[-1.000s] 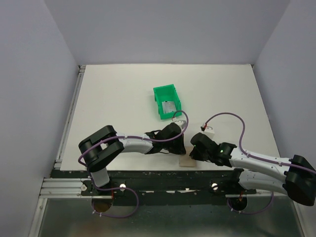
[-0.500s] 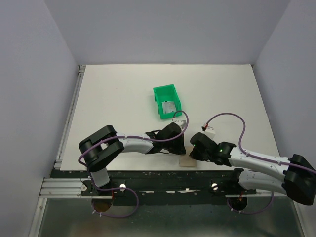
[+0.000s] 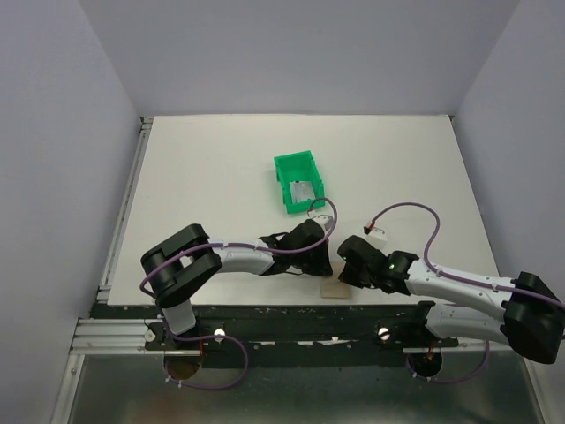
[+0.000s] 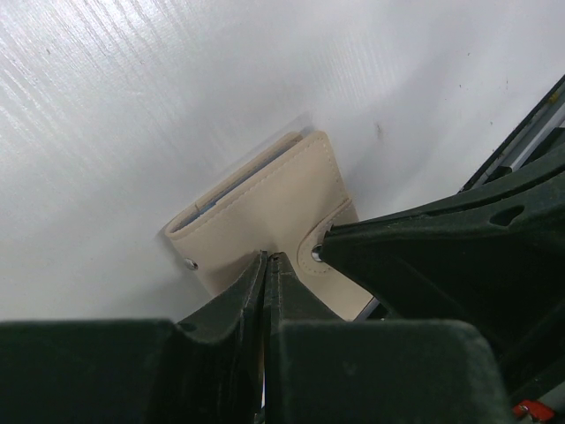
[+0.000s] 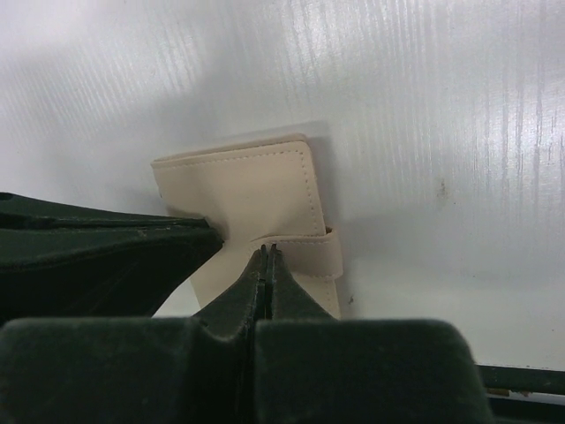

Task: Put the credit cards into the card holder
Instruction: Close the card holder at the center of the board.

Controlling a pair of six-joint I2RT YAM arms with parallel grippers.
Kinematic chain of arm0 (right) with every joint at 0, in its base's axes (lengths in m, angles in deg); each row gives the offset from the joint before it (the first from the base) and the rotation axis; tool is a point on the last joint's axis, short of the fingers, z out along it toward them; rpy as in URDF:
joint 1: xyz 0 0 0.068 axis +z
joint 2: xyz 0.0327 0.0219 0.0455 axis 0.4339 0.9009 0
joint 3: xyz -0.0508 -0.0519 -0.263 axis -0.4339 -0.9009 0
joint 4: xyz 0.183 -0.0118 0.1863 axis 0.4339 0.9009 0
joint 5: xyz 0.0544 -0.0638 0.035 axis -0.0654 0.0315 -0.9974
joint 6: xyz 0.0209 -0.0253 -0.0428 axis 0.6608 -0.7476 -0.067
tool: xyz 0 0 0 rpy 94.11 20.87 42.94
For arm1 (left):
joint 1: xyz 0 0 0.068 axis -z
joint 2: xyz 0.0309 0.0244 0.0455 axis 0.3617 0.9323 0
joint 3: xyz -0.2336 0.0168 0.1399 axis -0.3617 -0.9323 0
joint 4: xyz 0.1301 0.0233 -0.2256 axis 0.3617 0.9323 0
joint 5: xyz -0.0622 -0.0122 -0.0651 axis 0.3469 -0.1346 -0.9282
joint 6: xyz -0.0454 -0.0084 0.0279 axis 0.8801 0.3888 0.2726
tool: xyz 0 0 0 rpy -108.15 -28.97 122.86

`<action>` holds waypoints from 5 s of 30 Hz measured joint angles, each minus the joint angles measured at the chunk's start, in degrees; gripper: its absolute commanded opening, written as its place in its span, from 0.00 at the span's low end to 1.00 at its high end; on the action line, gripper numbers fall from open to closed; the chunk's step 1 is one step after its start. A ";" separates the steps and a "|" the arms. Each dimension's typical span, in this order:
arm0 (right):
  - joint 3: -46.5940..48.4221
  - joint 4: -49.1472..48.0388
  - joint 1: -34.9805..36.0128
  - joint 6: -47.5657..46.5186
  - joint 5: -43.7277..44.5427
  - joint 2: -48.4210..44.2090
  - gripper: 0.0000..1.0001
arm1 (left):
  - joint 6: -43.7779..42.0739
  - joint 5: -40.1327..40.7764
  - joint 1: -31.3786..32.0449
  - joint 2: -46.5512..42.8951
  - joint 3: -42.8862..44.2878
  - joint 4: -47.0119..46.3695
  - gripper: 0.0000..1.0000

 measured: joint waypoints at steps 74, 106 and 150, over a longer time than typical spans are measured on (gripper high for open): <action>12.46 -2.34 5.64 -14.29 -2.38 8.98 0.23 | -0.44 7.19 -4.87 -22.64 -15.54 2.93 0.13; 13.03 -6.45 5.16 -19.89 -7.82 12.83 0.14 | 1.73 6.32 0.00 -22.60 -21.07 -3.19 0.14; 13.03 -7.26 5.01 -19.87 -9.01 16.83 0.12 | 1.77 6.51 0.00 -20.81 -21.09 -2.64 0.13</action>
